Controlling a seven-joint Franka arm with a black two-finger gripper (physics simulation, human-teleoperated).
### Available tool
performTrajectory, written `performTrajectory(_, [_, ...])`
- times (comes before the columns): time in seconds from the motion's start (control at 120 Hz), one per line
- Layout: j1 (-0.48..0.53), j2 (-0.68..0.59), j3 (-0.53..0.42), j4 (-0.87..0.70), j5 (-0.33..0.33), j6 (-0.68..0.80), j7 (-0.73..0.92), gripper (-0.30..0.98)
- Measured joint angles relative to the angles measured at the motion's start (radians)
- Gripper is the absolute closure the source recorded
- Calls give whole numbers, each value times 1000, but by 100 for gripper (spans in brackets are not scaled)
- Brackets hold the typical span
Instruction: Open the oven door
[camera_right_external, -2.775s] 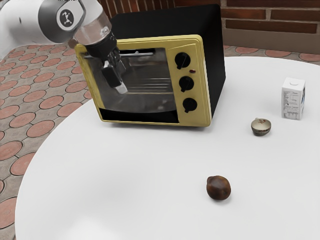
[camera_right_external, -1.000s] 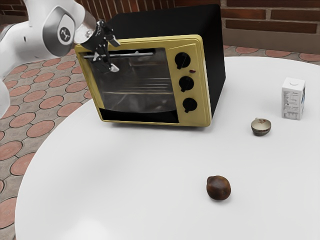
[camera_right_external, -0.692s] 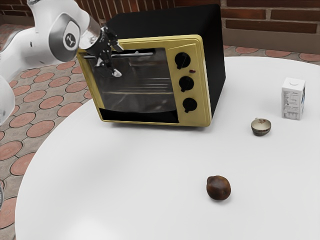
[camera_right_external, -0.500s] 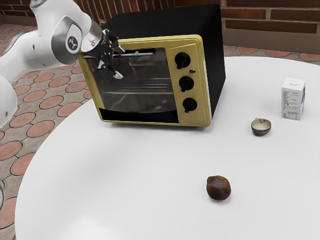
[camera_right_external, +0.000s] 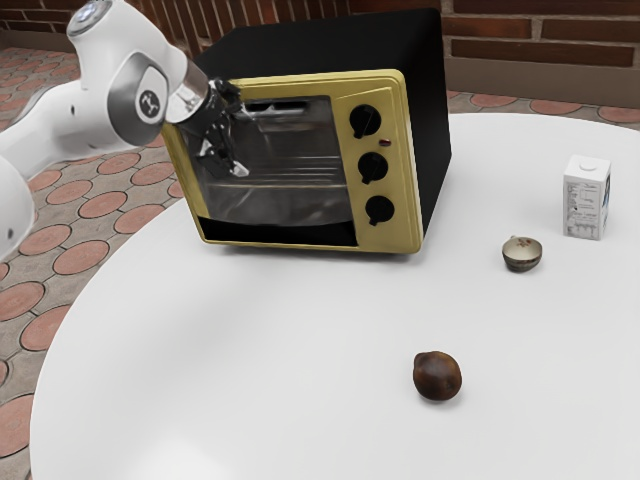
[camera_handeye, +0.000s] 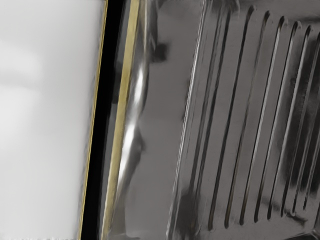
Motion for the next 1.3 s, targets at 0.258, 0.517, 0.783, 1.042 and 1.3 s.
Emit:
performTrajectory(0.258, [-8, -155, 9, -249, 7, 48, 4, 0])
performTrajectory(0.517, [-37, -318, 37, -498, -39, 117, -1, 1])
performTrajectory(0.783, [81, -748, 32, -965, -34, 173, -27, 2])
performTrajectory(1.042, [-190, -525, -102, -307, -27, -285, -172, 0])
performTrajectory(1.3, [-282, -483, 1, -420, 44, -516, -322, 0])
